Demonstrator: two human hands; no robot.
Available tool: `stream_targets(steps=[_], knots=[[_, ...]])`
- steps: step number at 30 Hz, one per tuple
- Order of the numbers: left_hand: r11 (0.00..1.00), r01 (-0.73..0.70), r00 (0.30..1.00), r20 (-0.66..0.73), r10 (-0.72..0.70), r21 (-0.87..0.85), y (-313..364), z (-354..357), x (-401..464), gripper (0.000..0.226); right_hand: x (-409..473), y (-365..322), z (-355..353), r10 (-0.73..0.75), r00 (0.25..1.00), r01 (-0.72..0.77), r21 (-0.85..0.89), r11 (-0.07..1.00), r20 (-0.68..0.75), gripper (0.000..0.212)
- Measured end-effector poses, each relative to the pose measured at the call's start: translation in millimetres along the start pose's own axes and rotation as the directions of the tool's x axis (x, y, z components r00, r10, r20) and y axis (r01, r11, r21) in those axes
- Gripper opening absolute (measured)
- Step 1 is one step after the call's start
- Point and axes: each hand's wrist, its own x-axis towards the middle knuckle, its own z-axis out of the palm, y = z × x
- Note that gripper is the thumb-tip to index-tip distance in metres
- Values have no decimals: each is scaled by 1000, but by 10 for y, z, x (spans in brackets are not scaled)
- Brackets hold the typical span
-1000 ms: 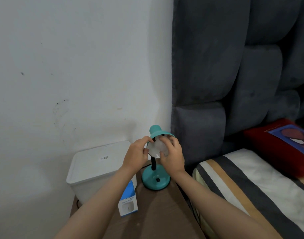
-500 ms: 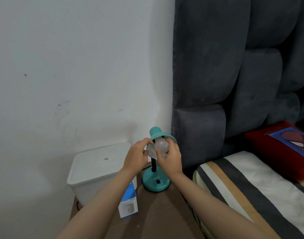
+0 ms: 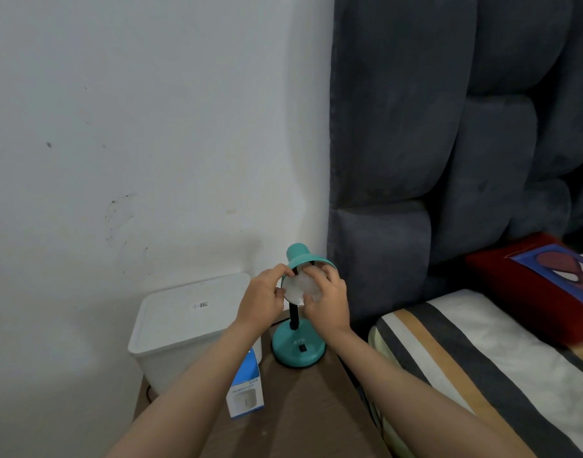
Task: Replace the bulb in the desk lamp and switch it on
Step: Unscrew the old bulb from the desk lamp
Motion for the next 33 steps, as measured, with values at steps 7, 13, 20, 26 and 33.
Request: stream_targets(steps=[7,13,20,26,33], knots=[[1000,1,1000,0,-1,1,2,-3,-3,40,-9,-7,-31,-34,999,36,-67,997,32,60],[1000,23,1000,-7,-23,-3,-4,11,5,40,-87,-14,-12,111,993,-107,106,989,-28,63],[1000,28,1000,-8,-29,-4,-19,16,-10,40,-44,-64,8,204,977,-188,197,962,-65,39],[999,35,999,-10,-36,-4,-15,12,-4,41,-68,11,2,18,998,-18,5,1000,-64,48],[1000,24,1000,-17,-24,1,-14,23,-32,39,-151,56,-23,19,996,-13,67,998,-87,44]])
